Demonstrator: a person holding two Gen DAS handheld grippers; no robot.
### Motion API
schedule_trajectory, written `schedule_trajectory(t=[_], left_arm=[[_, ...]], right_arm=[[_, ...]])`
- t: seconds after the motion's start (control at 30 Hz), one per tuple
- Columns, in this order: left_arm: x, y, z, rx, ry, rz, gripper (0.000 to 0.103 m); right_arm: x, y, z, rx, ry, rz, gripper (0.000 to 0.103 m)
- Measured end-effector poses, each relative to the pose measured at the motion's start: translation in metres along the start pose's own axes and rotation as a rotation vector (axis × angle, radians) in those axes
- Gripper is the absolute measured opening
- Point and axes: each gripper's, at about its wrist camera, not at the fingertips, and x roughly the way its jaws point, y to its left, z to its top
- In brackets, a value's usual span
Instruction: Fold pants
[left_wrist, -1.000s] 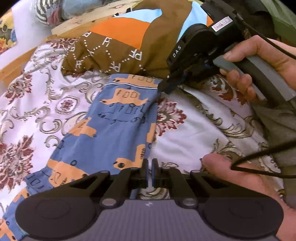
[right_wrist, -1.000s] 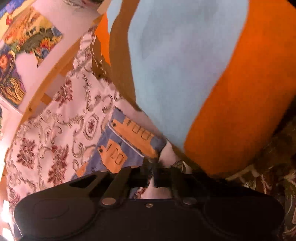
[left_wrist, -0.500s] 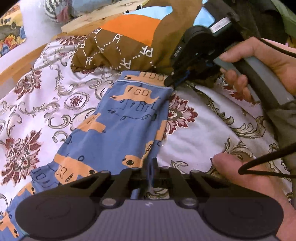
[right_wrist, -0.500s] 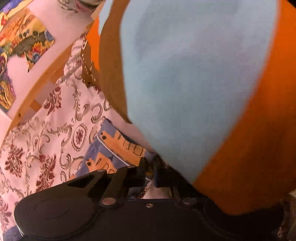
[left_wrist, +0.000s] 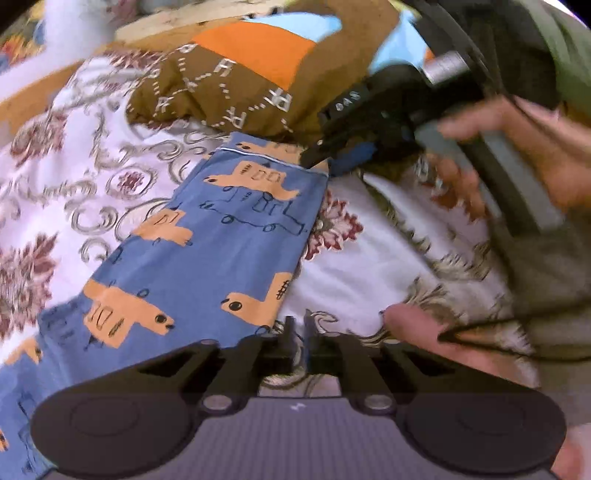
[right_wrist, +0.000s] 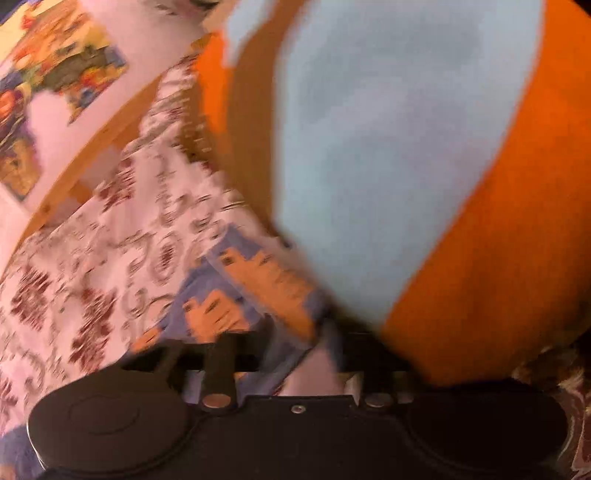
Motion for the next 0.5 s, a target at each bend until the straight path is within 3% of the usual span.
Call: schedule_trajectory(t=[0.03, 0.07, 0.1, 0.17, 0.27, 0.37, 0.43, 0.5], left_arm=[[-0.009, 0.005, 0.001, -0.014, -0.004, -0.007, 0.047], [-0.021, 0.010, 0.001, -0.017, -0.020, 0.004, 0.065], [-0.034, 0.018, 0.000, -0.014, -0.042, 0.036, 0.072], [-0.060, 0.040, -0.005, -0.004, -0.075, 0.109, 0.088], [-0.094, 0.088, -0.019, -0.009, -0.063, 0.249, 0.102], [-0.119, 0.151, -0.035, -0.058, -0.006, 0.389, 0.103], [-0.128, 0.199, -0.043, -0.143, 0.034, 0.417, 0.103], [-0.131, 0.239, -0.048, -0.262, 0.048, 0.380, 0.102]], right_arm=[[-0.006, 0.005, -0.003, -0.024, 0.004, 0.003, 0.092], [-0.011, 0.012, -0.010, -0.058, 0.002, -0.002, 0.097], [-0.015, 0.018, -0.017, -0.093, -0.002, -0.006, 0.103], [-0.018, 0.033, -0.029, -0.167, 0.019, -0.004, 0.102], [-0.007, 0.070, -0.044, -0.315, 0.074, 0.018, 0.102], [0.003, 0.116, -0.064, -0.519, 0.070, 0.064, 0.102], [0.008, 0.146, -0.080, -0.643, 0.080, 0.131, 0.102], [0.018, 0.175, -0.093, -0.742, 0.100, 0.205, 0.102]])
